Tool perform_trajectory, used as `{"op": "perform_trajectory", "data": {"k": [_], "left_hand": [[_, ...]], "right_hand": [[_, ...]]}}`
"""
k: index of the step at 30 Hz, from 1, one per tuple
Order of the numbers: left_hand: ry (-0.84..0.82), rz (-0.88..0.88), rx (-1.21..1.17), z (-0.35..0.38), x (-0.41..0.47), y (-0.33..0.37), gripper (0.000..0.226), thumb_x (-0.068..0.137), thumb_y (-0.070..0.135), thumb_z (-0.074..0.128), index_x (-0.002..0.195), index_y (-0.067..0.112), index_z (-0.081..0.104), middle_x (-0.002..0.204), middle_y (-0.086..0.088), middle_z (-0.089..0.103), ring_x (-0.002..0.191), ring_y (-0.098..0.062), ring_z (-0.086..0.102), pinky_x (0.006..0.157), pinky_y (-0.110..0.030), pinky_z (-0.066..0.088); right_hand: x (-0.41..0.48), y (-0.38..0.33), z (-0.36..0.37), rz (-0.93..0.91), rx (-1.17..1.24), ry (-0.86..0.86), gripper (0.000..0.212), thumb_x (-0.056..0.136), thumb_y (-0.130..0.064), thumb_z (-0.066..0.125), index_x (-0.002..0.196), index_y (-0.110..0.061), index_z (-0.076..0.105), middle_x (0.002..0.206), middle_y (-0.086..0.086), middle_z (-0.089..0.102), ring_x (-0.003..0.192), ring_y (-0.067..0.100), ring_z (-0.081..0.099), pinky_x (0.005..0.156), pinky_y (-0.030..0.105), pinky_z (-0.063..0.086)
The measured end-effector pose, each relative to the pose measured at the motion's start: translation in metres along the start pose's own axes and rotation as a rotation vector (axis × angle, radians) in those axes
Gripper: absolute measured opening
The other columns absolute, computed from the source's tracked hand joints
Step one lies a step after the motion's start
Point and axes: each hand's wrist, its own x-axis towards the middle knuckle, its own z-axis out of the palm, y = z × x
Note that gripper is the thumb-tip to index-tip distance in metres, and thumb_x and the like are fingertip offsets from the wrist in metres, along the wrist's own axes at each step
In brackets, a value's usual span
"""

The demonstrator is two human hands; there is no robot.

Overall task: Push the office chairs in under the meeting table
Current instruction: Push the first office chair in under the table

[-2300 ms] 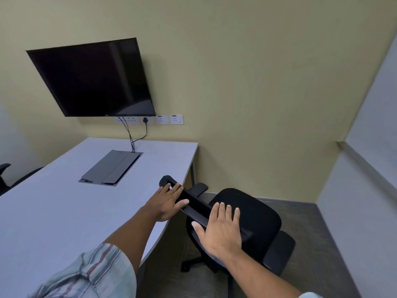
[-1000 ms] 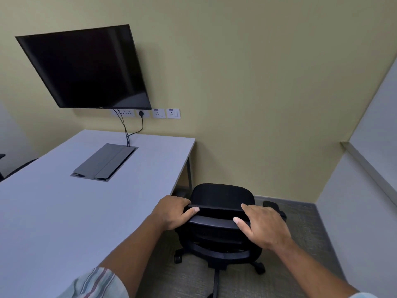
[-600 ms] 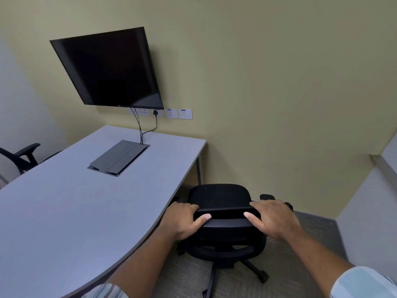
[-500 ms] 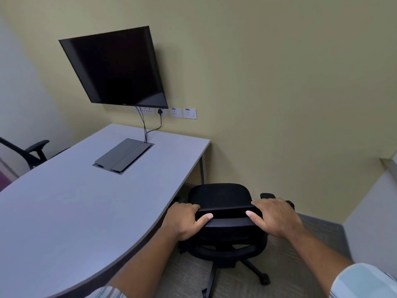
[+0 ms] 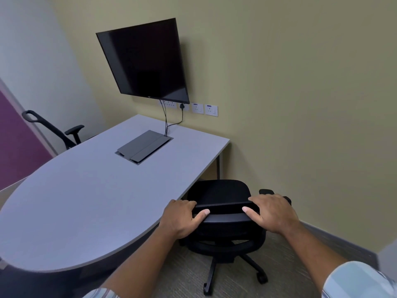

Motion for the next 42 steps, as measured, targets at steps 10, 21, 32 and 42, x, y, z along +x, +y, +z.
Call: {"op": "perform_trajectory", "data": {"k": [10, 21, 32, 42], "left_hand": [[-0.078, 0.011, -0.004, -0.005, 0.021, -0.008, 0.08, 0.097, 0.091, 0.011, 0.085, 0.024, 0.054, 0.074, 0.007, 0.058, 0.067, -0.015, 0.053, 0.079, -0.041, 0.048], [-0.024, -0.06, -0.047, 0.007, 0.054, -0.025, 0.083, 0.097, 0.091, 0.013, 0.109, 0.026, 0.063, 0.093, 0.005, 0.071, 0.084, -0.019, 0.066, 0.08, -0.043, 0.055], [0.029, -0.202, -0.041, 0.012, 0.093, 0.001, 0.09, 0.086, 0.096, -0.002, 0.096, 0.025, 0.052, 0.086, 0.005, 0.063, 0.08, -0.024, 0.061, 0.078, -0.045, 0.053], [0.078, -0.331, -0.053, 0.026, 0.139, 0.048, 0.103, 0.084, 0.096, -0.007, 0.109, 0.022, 0.061, 0.098, 0.001, 0.07, 0.09, -0.028, 0.066, 0.078, -0.047, 0.051]], "right_hand": [[0.077, 0.039, 0.026, -0.086, 0.083, -0.068, 0.09, 0.092, -0.088, 0.005, 0.12, -0.037, 0.074, 0.103, -0.015, 0.076, 0.094, 0.012, 0.068, 0.091, 0.041, 0.05], [0.175, 0.056, 0.046, -0.149, 0.077, -0.096, 0.058, 0.099, -0.061, 0.025, 0.104, -0.034, 0.076, 0.099, -0.015, 0.076, 0.094, 0.015, 0.067, 0.095, 0.041, 0.046], [0.254, 0.091, 0.067, -0.25, 0.09, -0.119, 0.056, 0.106, -0.067, 0.022, 0.079, -0.039, 0.063, 0.076, -0.016, 0.064, 0.076, 0.009, 0.057, 0.089, 0.042, 0.048], [0.324, 0.135, 0.084, -0.401, 0.153, -0.1, 0.078, 0.099, -0.08, 0.003, 0.07, -0.028, 0.053, 0.065, -0.009, 0.058, 0.067, 0.013, 0.054, 0.082, 0.04, 0.046]]}}
